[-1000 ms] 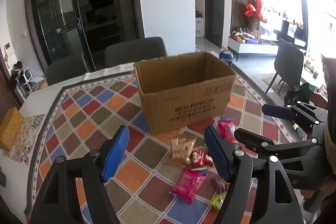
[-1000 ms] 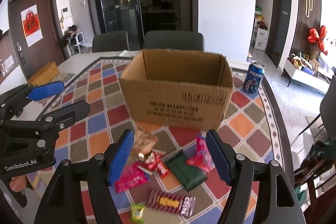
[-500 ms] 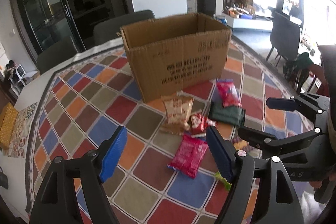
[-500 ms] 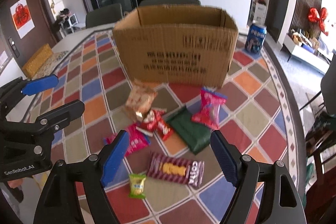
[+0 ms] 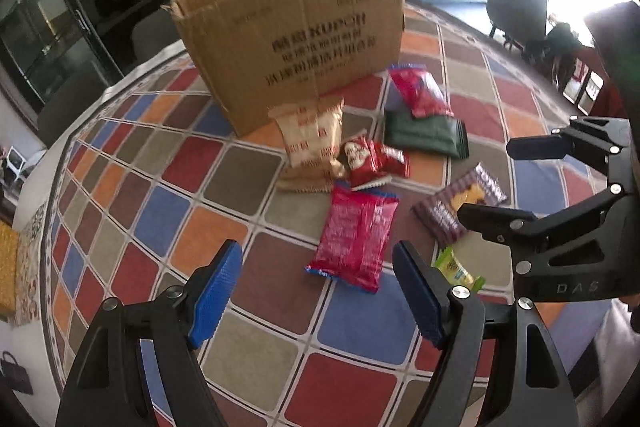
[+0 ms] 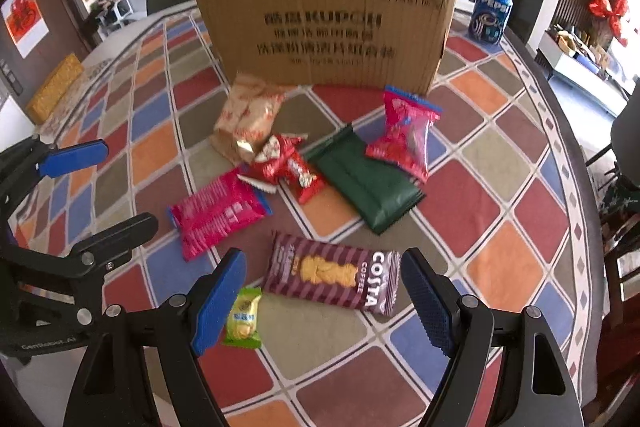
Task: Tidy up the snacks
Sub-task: 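Move both tools back toward the remaining snacks on the table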
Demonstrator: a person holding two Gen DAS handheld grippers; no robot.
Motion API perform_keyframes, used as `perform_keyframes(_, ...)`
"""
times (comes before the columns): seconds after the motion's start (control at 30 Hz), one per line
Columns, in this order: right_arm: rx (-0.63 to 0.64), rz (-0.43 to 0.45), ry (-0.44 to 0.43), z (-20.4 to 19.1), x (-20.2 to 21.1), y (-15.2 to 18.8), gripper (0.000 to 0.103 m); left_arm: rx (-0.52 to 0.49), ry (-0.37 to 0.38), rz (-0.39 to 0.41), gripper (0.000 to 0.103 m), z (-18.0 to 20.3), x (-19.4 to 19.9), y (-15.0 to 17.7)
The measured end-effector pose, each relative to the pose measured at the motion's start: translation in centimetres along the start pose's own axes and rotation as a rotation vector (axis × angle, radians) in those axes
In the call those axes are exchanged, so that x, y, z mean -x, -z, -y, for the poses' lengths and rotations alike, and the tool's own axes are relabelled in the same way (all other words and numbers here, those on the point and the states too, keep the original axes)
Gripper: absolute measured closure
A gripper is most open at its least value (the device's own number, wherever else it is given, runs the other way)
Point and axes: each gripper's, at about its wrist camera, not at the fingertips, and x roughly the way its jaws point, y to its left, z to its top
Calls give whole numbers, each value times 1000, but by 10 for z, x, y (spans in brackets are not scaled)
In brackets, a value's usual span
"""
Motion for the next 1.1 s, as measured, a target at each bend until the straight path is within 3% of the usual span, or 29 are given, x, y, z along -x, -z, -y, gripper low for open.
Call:
perform_keyframes(0.3,-21,-66,-9,3,-24,5,23,-31,31,-39,26,3,-22,5)
perform_keyframes(0.4,-16,-73,-3,3,-29,6,15,-37,41,-49,26,4,-29,5)
perform_keyframes(0.7,-17,-124,15,4,-48,4,15,-36,72,-67,26,2,-47,3)
perform_keyframes(1.1,-26,-134,46,12,-57,-1,11,-13,124,-80,26,0,-62,-5)
